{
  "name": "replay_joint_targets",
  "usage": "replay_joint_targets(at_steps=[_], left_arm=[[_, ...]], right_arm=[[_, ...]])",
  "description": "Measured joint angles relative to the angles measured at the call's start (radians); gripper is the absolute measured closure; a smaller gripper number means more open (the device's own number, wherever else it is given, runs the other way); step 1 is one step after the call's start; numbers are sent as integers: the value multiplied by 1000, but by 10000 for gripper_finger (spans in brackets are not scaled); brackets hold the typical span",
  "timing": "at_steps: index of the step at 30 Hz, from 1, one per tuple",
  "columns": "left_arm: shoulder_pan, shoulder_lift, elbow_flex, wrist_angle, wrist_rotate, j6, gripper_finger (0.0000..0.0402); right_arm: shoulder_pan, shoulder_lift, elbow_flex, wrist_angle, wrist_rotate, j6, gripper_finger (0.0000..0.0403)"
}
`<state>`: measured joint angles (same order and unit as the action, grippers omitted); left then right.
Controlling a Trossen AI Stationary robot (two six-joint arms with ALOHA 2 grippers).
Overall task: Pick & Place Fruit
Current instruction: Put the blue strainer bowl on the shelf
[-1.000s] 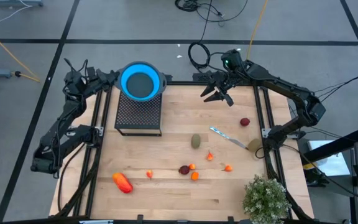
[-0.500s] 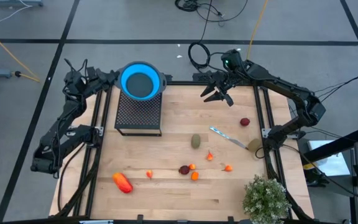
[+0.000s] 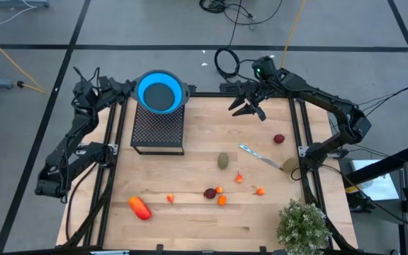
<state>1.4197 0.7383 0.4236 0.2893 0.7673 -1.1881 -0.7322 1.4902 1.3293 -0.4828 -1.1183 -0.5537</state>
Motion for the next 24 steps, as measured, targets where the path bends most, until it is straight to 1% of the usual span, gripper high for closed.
replay_joint_targets(at_steps=[3, 10, 13, 19, 24], left_arm=[[0, 0, 0, 0, 0, 4, 346], [0, 0, 0, 0, 0, 5, 256], [0, 0, 0, -1, 2, 5, 226], [0, 0, 0, -8, 68, 21, 190], [0, 0, 0, -67, 67, 63, 176]], right_arm=[[0, 0, 0, 0, 0, 0, 273], [0, 0, 0, 0, 0, 0, 273], [0, 0, 0, 0, 0, 0, 273], [0, 0, 0, 0, 0, 0, 273], [0, 0, 0, 0, -3, 17, 273]])
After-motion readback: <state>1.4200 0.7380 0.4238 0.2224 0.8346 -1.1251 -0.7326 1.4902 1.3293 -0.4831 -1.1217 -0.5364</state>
